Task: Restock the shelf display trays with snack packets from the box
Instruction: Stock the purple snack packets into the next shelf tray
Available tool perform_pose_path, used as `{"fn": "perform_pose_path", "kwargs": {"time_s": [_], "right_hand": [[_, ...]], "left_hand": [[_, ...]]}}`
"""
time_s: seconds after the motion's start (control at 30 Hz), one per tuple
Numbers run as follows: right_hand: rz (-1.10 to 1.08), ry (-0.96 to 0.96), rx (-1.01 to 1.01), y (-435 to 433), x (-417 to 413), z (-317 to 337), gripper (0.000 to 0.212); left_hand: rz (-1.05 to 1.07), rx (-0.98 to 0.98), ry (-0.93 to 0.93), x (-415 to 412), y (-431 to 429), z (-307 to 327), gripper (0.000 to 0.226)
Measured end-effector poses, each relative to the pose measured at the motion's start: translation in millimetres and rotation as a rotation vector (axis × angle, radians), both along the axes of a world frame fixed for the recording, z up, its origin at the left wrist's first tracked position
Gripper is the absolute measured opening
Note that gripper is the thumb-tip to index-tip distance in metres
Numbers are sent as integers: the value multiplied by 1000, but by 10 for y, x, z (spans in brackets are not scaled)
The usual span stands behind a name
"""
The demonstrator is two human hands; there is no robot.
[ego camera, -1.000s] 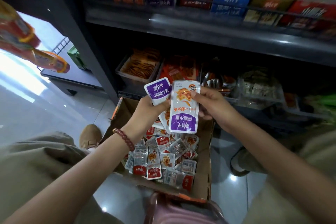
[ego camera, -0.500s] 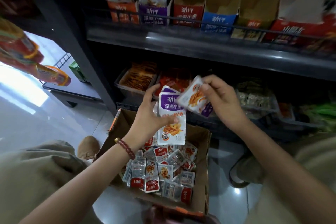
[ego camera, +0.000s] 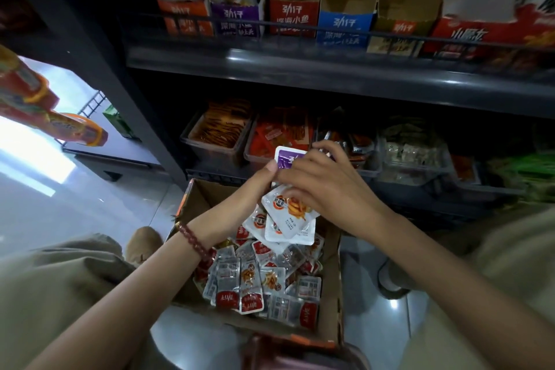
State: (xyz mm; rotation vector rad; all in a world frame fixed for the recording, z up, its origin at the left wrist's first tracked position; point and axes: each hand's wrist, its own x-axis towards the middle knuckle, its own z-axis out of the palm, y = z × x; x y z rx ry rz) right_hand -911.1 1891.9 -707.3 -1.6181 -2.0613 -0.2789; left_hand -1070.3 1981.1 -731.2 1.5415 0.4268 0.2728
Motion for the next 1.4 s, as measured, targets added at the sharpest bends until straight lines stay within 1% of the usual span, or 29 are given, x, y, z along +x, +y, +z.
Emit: {"fn": "perform_pose_path", "kwargs": {"time_s": [0.03,0.1,0.13,0.17,0.2,0.23,0.3,0.33,0.37,0.4,0.43,0.47,0.5,0.53,0.6,0.67,0.73,0.77,0.8,0.83,0.9,0.97,1.0,1.03,1.07,1.17,1.23,1.3,1.4], "right_hand": [[5,2,0,-7,-12,9,30],[15,3,-14,-36,-31,26,37],[10,7,-25,-53,-36,29,45],[-11,15,-25,-66,-31,24,54],[-54,17,-13,-68,-23,19,64],[-125,10,6,-65,-17,16,71],[-303,54,46,-55,17,19,73],[-378,151,48,-50,39,39,71],[-420,318,21,-44,55,76,68],[-416,546,-38,-41,80,117,65],[-364,807,-126,-38,110,155,58],[-281,1029,-228,-31,144,165,46],[-204,1149,-307,-12,164,154,33],[-162,1156,-353,-2,164,126,25],[-154,1030,-393,5,121,46,25],[-152,978,-418,-13,55,-24,33],[-118,1044,-407,-42,21,-36,47],[-89,1062,-401,-50,11,-28,56],[-62,1044,-396,-59,-2,-18,64],[-41,992,-379,-57,-20,0,67],[-44,873,-293,-47,-53,25,62],[-80,772,-186,-33,-90,47,54],[-97,756,-142,-26,-107,52,50],[-115,782,-107,-22,-126,50,48],[-132,856,-84,-23,-147,53,47],[-139,1150,-93,0,-187,76,47],[-122,1229,-117,11,-188,88,49],[-103,1166,-157,19,-183,106,55],[-115,937,-250,16,-157,129,67]], "left_hand": [[-30,86,-11,-1,46,-38,23],[-116,193,83,-43,67,81,34],[-125,124,121,48,8,167,44],[-133,125,128,42,-14,174,54],[-143,141,94,25,-15,138,61],[-133,144,83,38,-33,137,61],[-65,116,56,74,-69,153,54],[4,107,44,86,-67,161,51],[81,112,39,93,-64,155,49],[160,115,9,94,-57,152,48],[211,139,-10,91,-48,168,48],[241,156,-22,94,-29,195,48],[243,171,-15,88,-3,206,48],[219,187,-1,74,10,213,50],[138,282,52,49,23,222,51],[102,356,77,33,18,232,47],[82,377,88,32,-5,246,41],[73,402,118,25,-10,248,45],[68,443,156,13,-15,247,52],[76,472,181,7,-18,235,59],[140,483,156,8,-40,219,65],[250,415,83,35,-70,224,62],[300,361,50,51,-78,240,58],[335,318,25,61,-79,256,56],[362,291,6,66,-75,272,56],[396,246,-34,59,-51,298,60],[388,248,-45,54,-45,319,61],[350,308,-30,54,-44,338,62],[273,390,1,35,-23,320,63]]}}
